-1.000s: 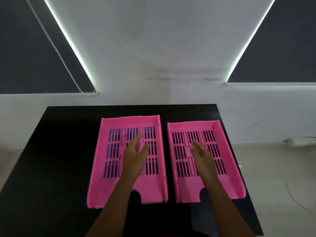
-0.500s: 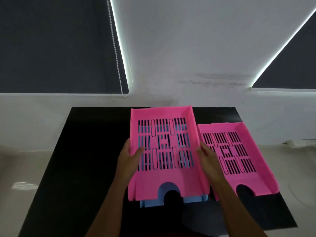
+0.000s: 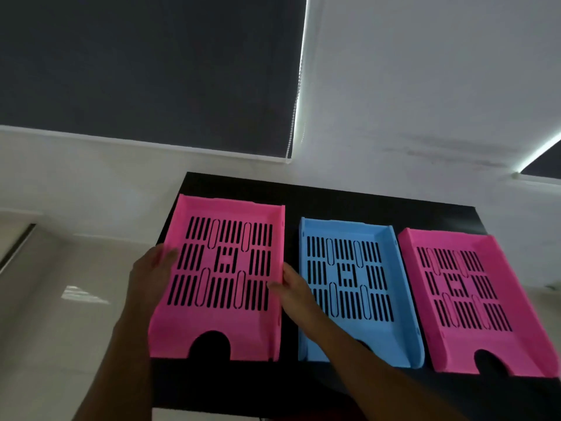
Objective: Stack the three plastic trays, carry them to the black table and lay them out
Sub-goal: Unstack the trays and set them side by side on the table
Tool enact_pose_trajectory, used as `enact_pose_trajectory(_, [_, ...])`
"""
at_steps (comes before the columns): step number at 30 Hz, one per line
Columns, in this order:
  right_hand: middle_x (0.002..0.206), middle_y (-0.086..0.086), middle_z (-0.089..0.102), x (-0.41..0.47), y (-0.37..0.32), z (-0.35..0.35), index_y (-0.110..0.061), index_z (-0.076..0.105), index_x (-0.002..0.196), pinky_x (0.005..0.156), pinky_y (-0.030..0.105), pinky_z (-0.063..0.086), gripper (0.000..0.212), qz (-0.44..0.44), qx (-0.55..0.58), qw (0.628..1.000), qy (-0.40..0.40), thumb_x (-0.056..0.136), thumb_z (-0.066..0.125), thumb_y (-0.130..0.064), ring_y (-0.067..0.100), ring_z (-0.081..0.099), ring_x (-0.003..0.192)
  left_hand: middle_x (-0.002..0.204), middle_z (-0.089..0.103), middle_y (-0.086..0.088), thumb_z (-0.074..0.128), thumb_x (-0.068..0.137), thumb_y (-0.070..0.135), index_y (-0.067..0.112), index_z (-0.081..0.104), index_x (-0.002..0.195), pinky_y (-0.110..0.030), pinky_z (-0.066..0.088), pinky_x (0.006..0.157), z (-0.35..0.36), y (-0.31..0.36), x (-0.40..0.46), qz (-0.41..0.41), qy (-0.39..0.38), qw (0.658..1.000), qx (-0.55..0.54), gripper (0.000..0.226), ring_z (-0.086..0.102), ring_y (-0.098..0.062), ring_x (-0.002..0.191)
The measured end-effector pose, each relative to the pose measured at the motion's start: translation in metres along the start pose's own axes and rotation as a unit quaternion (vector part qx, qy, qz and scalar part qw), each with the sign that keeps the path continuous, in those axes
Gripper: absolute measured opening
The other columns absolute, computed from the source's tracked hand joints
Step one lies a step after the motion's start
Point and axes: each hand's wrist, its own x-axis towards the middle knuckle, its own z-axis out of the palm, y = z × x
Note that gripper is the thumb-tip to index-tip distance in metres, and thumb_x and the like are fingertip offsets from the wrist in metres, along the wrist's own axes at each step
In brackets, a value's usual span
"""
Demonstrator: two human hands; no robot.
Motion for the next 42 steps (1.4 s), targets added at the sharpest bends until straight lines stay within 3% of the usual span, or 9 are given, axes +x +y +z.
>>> enact_pose_trajectory(5, [0.131, -0.004, 0.068, 0.010, 0.011, 0.005, -0.027, 0.049, 0.145, 0.102, 0.042, 0.054, 0.050, 0.041, -0.018, 0.999, 0.006, 0.097, 0.059, -0.018, 0.010, 0.067, 0.115, 0.096, 0.073, -0.010, 0.056, 0.096, 0.026, 0.020, 0.068, 0.103, -0.028, 0.050, 0.065, 0.012, -0.010, -0.014, -0.022, -0.045, 0.998, -0.024, 0.016, 0.068, -0.018, 0.076])
enact_pose_trajectory(12, [0.163, -0.004, 0.029, 0.015, 0.015, 0.005, -0.017, 0.014, 0.162, 0.121, 0.040, 0.027, 0.081, 0.066, -0.059, 0.996, 0.009, 0.096, 0.059, -0.030, 0.020, 0.032, 0.149, 0.098, 0.071, -0.004, 0.051, 0.097, 0.023, 0.011, 0.063, 0.117, -0.040, 0.056, 0.075, 0.022, -0.030, -0.012, -0.032, -0.074, 0.997, -0.012, 0.026, 0.069, -0.019, 0.084])
enact_pose_trajectory(18, [0.130, 0.001, 0.068, 0.004, 0.011, -0.009, -0.017, 0.059, 0.132, 0.107, 0.048, 0.050, 0.039, 0.035, -0.054, 0.998, 0.022, 0.093, 0.057, -0.021, 0.013, 0.065, 0.116, 0.115, 0.062, -0.012, 0.052, 0.095, 0.031, 0.012, 0.050, 0.131, -0.027, 0.051, 0.058, 0.032, -0.025, -0.013, -0.009, -0.032, 0.997, 0.070, 0.040, 0.068, -0.022, 0.081])
enact_pose_trajectory(21, [0.147, -0.004, 0.052, -0.008, 0.005, -0.039, -0.015, 0.047, 0.149, 0.112, 0.026, 0.036, 0.047, 0.001, -0.066, 0.994, 0.082, 0.102, 0.053, -0.017, 0.013, 0.049, 0.136, 0.143, 0.048, -0.013, 0.054, 0.089, 0.048, 0.025, 0.039, 0.140, -0.053, 0.055, 0.088, 0.057, -0.009, -0.030, 0.021, 0.003, 0.997, 0.080, 0.058, 0.061, -0.037, 0.116])
enact_pose_trajectory(24, [0.148, 0.002, 0.055, -0.015, 0.015, -0.086, -0.011, 0.051, 0.147, 0.106, 0.022, 0.038, 0.045, -0.053, -0.122, 0.967, 0.218, 0.103, 0.052, -0.017, 0.016, 0.051, 0.136, 0.159, 0.031, -0.006, 0.056, 0.094, 0.039, 0.021, 0.029, 0.152, -0.048, 0.032, 0.112, 0.106, 0.015, -0.070, 0.034, -0.070, 0.994, 0.076, 0.066, 0.036, -0.028, 0.142])
enact_pose_trajectory(31, [0.139, 0.019, 0.052, -0.044, 0.087, -0.204, -0.010, 0.046, 0.139, 0.094, 0.059, 0.054, 0.085, 0.085, -0.144, 0.902, 0.399, 0.075, 0.068, -0.062, 0.041, 0.055, 0.126, 0.166, 0.000, -0.003, 0.056, 0.092, 0.047, 0.023, -0.007, 0.156, -0.044, 0.016, 0.118, 0.201, 0.020, -0.121, 0.046, -0.276, 0.956, 0.091, 0.093, 0.012, -0.026, 0.151])
enact_pose_trajectory(36, [0.163, 0.019, 0.028, -0.049, 0.113, -0.229, 0.000, 0.023, 0.157, 0.120, 0.053, 0.029, 0.082, 0.096, -0.208, 0.917, 0.327, 0.095, 0.067, -0.029, 0.037, 0.030, 0.149, 0.165, -0.008, -0.001, 0.054, 0.097, 0.017, 0.019, -0.013, 0.155, -0.029, 0.013, 0.112, 0.223, 0.012, -0.124, 0.090, -0.266, 0.952, 0.119, 0.088, 0.016, -0.026, 0.149])
enact_pose_trajectory(39, [0.153, 0.017, 0.048, -0.042, 0.113, -0.237, -0.004, 0.026, 0.157, 0.108, 0.046, 0.048, 0.067, 0.075, -0.189, 0.929, 0.308, 0.099, 0.059, -0.013, 0.034, 0.056, 0.131, 0.165, -0.005, -0.001, 0.050, 0.097, 0.007, 0.020, -0.011, 0.155, -0.028, 0.010, 0.112, 0.233, 0.015, -0.127, 0.102, -0.262, 0.951, 0.127, 0.086, 0.014, -0.026, 0.150])
enact_pose_trajectory(42, [0.102, 0.016, 0.070, -0.042, 0.114, -0.235, -0.010, 0.032, 0.156, 0.057, 0.023, 0.060, 0.057, 0.055, -0.176, 0.940, 0.288, 0.102, 0.049, -0.006, 0.015, 0.065, 0.067, 0.165, 0.000, -0.003, 0.048, 0.097, 0.003, 0.021, -0.007, 0.156, -0.029, 0.014, 0.113, 0.242, 0.018, -0.130, 0.108, -0.258, 0.950, 0.134, 0.083, 0.018, -0.027, 0.149])
